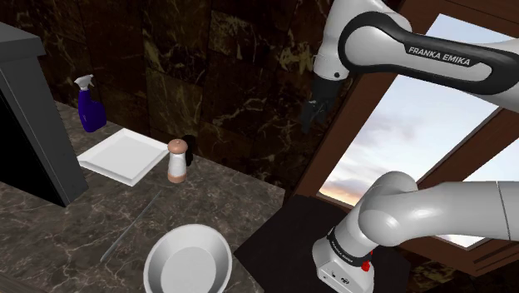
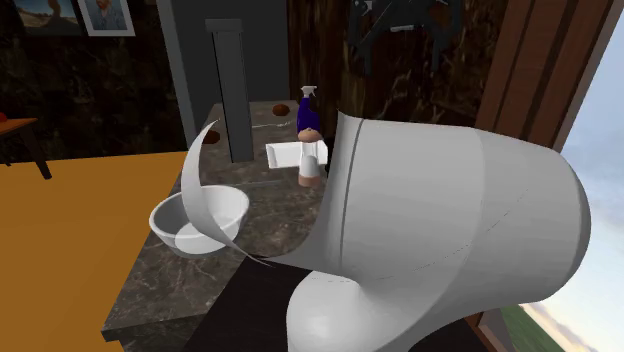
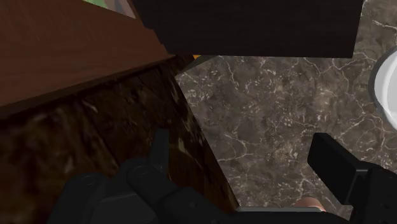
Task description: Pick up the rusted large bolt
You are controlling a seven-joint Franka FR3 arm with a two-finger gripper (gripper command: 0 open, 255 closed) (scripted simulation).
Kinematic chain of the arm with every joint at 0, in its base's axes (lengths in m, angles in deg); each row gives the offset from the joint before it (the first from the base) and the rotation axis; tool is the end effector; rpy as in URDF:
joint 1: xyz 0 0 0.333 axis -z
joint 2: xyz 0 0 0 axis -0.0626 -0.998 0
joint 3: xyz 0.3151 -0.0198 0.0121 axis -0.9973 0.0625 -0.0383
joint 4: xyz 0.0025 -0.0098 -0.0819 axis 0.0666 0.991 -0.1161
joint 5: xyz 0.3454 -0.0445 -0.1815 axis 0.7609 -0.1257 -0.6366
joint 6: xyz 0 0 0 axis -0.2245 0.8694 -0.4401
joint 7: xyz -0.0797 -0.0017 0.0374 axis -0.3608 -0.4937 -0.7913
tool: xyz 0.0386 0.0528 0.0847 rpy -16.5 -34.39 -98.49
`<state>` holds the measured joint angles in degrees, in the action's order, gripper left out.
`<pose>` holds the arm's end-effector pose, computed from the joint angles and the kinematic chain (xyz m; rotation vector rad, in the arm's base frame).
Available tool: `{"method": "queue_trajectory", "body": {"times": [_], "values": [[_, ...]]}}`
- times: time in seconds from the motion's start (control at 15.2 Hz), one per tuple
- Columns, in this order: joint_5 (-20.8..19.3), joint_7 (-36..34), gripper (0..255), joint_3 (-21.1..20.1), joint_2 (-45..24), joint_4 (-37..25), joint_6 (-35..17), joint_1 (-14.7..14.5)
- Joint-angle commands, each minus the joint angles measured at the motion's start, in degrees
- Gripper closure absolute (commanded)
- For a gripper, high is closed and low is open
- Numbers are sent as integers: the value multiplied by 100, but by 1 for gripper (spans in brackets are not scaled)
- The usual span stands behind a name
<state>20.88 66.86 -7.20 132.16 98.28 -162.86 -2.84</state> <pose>0.3046 -0.0106 0.5431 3.0374 -0.0486 -0.1630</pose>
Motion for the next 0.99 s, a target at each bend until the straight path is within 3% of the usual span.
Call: {"method": "queue_trajectory", "body": {"times": [0.0, 0.46, 0.92], "values": [[0, 0, 0, 0, 0, 0, 0, 0], [256, -387, 0, -232, -1274, -159, -1216, -122], [386, -726, 0, -441, -2701, -701, -2217, -218]]}}
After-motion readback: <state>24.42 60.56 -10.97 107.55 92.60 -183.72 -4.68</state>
